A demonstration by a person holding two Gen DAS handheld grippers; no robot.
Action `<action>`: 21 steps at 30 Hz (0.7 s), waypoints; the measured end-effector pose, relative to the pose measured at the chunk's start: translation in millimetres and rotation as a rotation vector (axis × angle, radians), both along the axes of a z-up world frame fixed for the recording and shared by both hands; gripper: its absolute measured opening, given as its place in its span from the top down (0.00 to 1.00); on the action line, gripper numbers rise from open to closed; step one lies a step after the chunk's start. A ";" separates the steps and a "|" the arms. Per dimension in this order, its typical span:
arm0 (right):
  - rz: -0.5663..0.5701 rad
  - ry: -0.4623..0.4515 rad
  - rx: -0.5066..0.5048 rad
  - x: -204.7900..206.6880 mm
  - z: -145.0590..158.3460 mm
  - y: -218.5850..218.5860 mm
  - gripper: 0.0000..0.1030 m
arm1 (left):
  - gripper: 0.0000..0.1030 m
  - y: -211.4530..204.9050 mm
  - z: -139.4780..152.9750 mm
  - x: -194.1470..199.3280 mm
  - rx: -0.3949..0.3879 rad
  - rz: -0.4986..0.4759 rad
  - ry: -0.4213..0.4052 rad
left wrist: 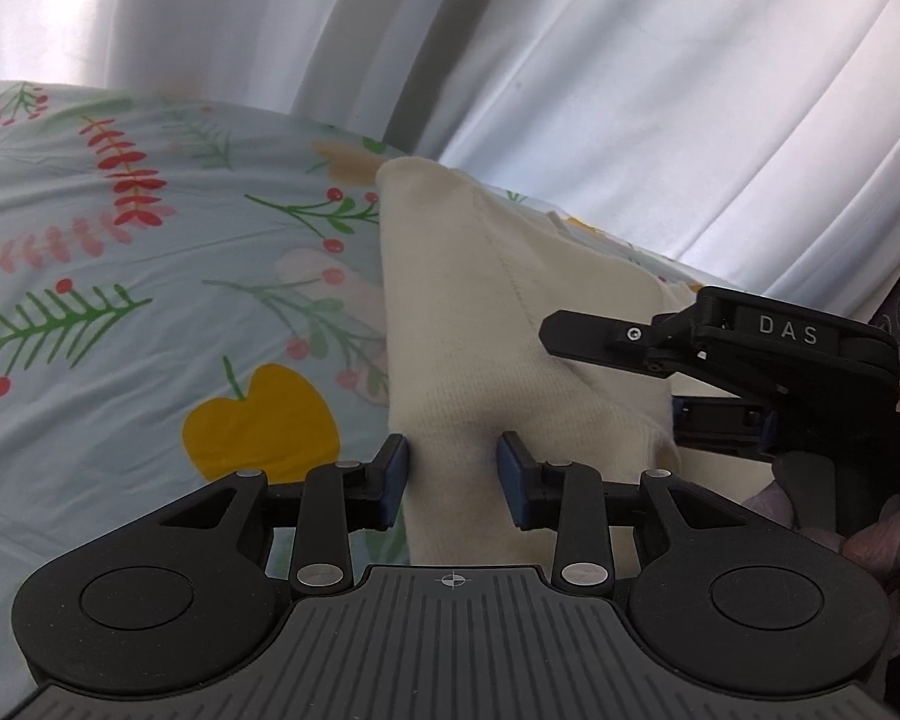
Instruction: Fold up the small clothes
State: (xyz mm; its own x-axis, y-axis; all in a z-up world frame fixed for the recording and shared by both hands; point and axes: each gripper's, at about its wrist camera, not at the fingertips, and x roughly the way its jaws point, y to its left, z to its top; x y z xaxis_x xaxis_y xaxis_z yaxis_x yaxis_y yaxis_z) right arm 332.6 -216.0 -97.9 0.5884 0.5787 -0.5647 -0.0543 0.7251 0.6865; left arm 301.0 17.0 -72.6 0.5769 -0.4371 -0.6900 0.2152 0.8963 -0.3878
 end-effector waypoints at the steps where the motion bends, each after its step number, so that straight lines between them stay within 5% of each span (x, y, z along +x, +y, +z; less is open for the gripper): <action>1: 0.003 -0.003 -0.006 0.9 -0.1 2.1 0.53 | 0.63 -0.7 -0.3 -0.5 0.004 -0.003 -0.003; 5: -0.006 -0.035 -0.119 -2.7 6.4 11.9 0.86 | 0.62 1.5 2.1 -2.0 0.018 -0.002 -0.008; 15: -0.062 -0.338 -0.457 -50.3 67.5 3.6 0.88 | 0.62 -16.1 16.9 -2.2 0.028 -0.013 -0.055; 21: -0.154 -0.209 -0.511 -63.6 43.9 -52.6 0.87 | 0.60 -61.3 4.5 -6.5 0.039 -0.130 -0.016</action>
